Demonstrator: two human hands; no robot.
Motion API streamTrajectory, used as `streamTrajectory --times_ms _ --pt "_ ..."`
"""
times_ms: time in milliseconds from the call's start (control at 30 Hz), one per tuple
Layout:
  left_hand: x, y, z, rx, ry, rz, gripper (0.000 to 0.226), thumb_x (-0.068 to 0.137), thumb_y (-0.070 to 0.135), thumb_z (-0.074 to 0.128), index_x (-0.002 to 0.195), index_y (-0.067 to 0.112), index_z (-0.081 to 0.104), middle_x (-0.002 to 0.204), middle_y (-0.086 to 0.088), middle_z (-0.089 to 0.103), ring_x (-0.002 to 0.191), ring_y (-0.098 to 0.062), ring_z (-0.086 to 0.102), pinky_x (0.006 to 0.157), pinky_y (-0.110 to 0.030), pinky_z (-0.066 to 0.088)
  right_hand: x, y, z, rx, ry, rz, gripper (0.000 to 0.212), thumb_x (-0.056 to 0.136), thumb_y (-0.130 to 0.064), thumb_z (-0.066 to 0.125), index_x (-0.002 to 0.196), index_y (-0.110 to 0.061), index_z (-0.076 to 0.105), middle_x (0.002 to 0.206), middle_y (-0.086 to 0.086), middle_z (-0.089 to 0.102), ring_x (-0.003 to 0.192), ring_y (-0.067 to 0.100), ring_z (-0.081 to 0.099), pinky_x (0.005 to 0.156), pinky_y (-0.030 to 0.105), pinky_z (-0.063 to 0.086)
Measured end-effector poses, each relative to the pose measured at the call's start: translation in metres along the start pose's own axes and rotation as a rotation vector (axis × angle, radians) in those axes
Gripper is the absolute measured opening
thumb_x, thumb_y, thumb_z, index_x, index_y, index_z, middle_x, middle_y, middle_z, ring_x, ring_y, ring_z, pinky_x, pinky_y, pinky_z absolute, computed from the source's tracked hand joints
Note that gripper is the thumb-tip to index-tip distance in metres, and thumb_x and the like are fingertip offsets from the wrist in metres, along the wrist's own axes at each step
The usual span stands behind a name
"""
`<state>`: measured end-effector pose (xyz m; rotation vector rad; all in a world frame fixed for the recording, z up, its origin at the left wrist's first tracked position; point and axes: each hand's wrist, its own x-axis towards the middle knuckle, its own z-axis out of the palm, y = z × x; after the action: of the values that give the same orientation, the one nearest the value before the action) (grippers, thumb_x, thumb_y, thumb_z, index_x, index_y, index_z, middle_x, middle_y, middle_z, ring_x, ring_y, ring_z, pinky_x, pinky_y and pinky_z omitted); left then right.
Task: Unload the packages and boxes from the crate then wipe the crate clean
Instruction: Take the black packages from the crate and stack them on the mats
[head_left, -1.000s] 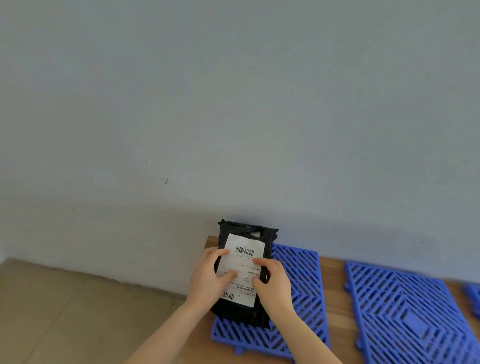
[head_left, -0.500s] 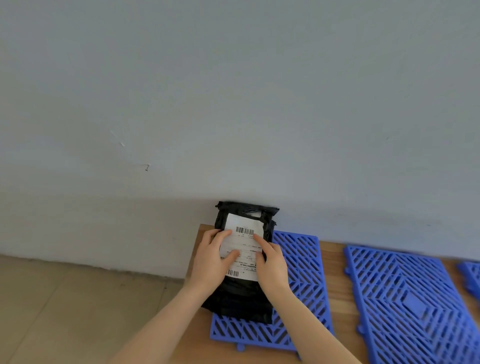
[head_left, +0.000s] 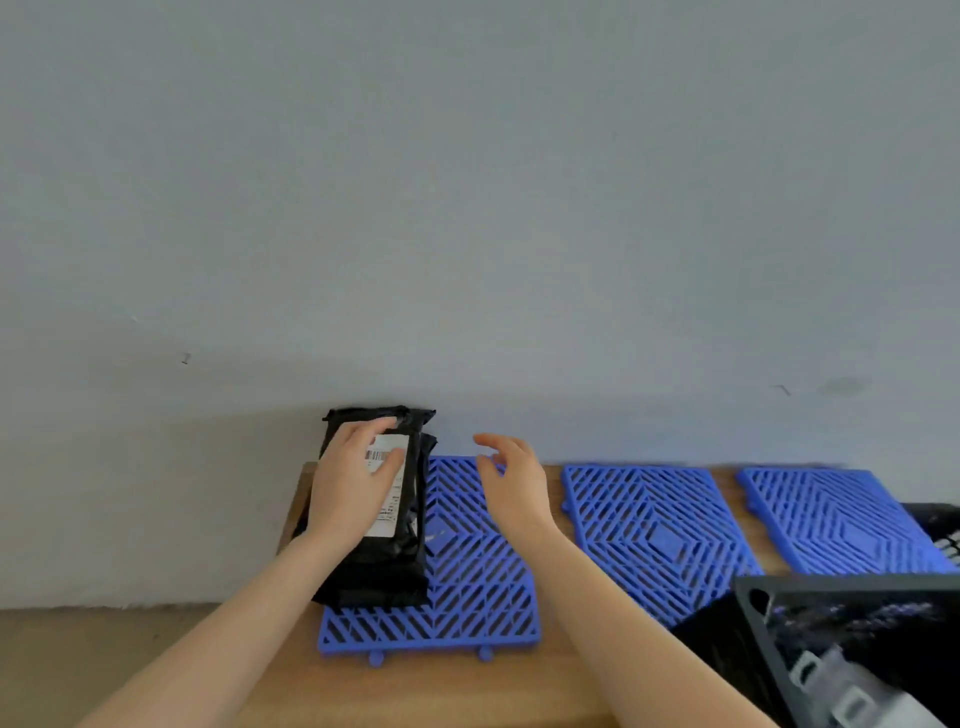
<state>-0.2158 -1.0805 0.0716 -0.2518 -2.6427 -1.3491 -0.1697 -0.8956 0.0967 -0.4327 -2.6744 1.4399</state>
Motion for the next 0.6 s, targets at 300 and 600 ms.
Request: streamTrajectory --times_ms 300,600 --pt "-0.097 0.194 0.098 -0.179 -0.071 0.211 0.027 0.093 0.02 0.063 0.119 0.024 0.061 0.1 0.009 0.063 0.093 -0.003 0.06 0.081 -0.028 0.052 -0.095 0.044 -0.191 -0.008 0.196 -0.122 0.025 0.099 -0.019 0.046 0.118 -0.022 0.063 0.118 -0.006 0.057 0.092 0.002 0.052 0.075 0.012 0.039" --pt "-0.182 0.315 0.214 -0.251 -0.279 0.317 0.029 0.088 0.016 0.068 0.115 0.023 0.064 0.093 0.009 0.065 0.086 -0.003 0.062 0.08 -0.02 0.05 -0.168 0.139 -0.348 -0.078 0.389 -0.009 0.022 0.098 -0.02 0.05 0.115 -0.022 0.064 0.111 -0.004 0.062 0.086 0.005 0.055 0.065 0.009 0.038"
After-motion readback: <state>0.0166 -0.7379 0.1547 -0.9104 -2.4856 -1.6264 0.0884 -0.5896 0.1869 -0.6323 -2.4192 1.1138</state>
